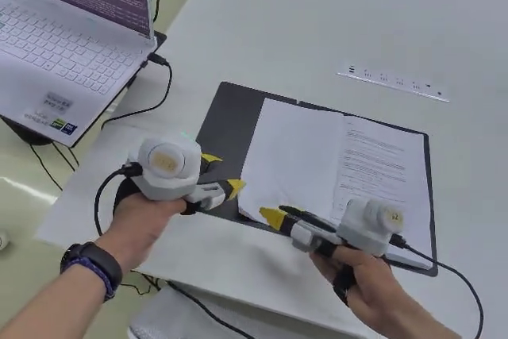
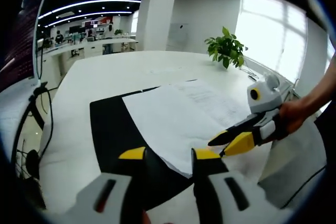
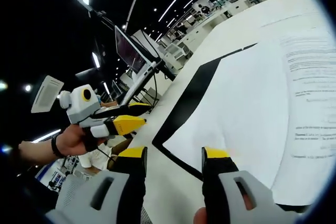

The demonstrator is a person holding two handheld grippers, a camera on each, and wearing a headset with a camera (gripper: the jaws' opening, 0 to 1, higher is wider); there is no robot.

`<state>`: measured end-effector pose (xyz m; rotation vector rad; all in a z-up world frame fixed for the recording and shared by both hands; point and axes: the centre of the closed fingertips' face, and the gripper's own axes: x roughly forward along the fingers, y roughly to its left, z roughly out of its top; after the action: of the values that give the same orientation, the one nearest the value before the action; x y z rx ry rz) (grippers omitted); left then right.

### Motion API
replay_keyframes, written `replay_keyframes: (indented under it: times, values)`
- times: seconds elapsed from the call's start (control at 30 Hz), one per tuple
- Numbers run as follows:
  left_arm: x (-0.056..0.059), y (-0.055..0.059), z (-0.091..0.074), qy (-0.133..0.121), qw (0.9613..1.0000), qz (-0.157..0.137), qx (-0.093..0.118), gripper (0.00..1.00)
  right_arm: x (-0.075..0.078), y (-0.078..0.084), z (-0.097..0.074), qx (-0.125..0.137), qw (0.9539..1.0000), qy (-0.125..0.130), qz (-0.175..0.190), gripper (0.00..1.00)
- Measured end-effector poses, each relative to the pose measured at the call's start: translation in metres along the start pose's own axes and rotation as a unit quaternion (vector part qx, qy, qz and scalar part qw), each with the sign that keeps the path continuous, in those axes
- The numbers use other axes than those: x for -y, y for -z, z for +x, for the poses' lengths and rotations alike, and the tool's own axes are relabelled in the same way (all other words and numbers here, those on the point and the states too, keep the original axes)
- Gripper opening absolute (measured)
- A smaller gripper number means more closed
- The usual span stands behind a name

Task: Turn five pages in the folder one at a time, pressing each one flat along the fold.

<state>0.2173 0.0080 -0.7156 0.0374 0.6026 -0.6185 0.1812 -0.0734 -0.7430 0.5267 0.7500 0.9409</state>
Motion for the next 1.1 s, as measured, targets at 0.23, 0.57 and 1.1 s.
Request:
replay_keyframes:
  times: [0.23,0.57,1.1]
  values:
    - [0.012,0.013,0.023,0.029,0.9989,0.019,-0.03,0.26,0.009,-0.016,-0.031,0.029,0.9993,0.021,-0.012,0.39]
    - [0.017,0.039,0.036,0.039,0.9973,0.007,-0.061,0.07,0.023,-0.03,-0.053,0.052,0.9974,0.048,-0.016,0.36]
    - [0.018,0.065,0.041,0.01,0.9957,-0.045,-0.08,0.0,0.036,-0.04,-0.035,0.033,0.9973,0.055,-0.035,0.29]
